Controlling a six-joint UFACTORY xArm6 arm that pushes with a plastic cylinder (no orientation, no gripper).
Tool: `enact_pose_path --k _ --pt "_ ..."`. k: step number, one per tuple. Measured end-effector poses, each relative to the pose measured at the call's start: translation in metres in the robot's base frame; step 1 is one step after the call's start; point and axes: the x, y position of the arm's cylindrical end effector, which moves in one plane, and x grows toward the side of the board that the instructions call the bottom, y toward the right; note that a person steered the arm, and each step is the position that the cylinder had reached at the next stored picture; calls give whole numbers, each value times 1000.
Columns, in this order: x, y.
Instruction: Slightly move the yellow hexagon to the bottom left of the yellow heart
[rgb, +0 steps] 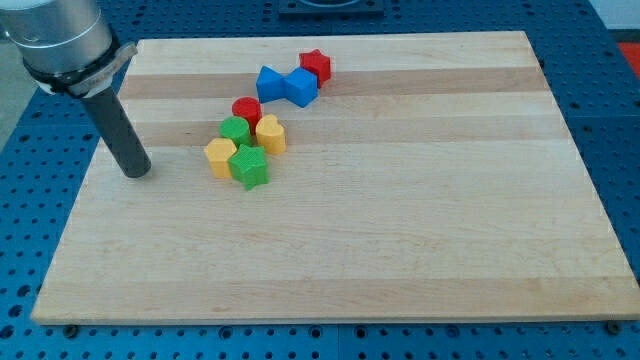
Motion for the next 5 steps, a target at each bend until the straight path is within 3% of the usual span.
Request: enact_pose_path --k 5 --pt "0 103"
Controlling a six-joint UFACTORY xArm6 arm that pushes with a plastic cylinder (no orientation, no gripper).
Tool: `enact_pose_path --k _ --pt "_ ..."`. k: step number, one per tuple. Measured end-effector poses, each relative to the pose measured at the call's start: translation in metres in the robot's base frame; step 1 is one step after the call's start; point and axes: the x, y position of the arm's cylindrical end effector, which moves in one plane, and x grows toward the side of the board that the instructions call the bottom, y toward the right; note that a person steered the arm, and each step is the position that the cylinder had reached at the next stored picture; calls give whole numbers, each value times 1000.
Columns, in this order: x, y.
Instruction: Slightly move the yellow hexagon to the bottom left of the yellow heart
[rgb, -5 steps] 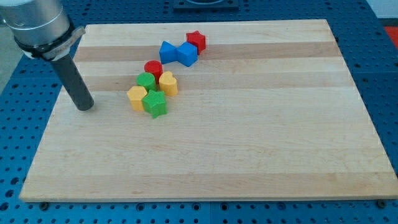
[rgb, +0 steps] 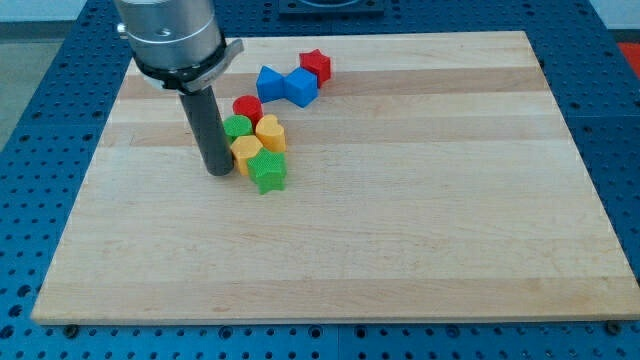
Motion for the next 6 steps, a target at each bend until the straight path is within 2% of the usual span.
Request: enact_pose_path --k 1,2,3,4,6 --pt "2 -3" --pt "34 -27" --pt "60 -21" --pt "54 22" --pt "39 61"
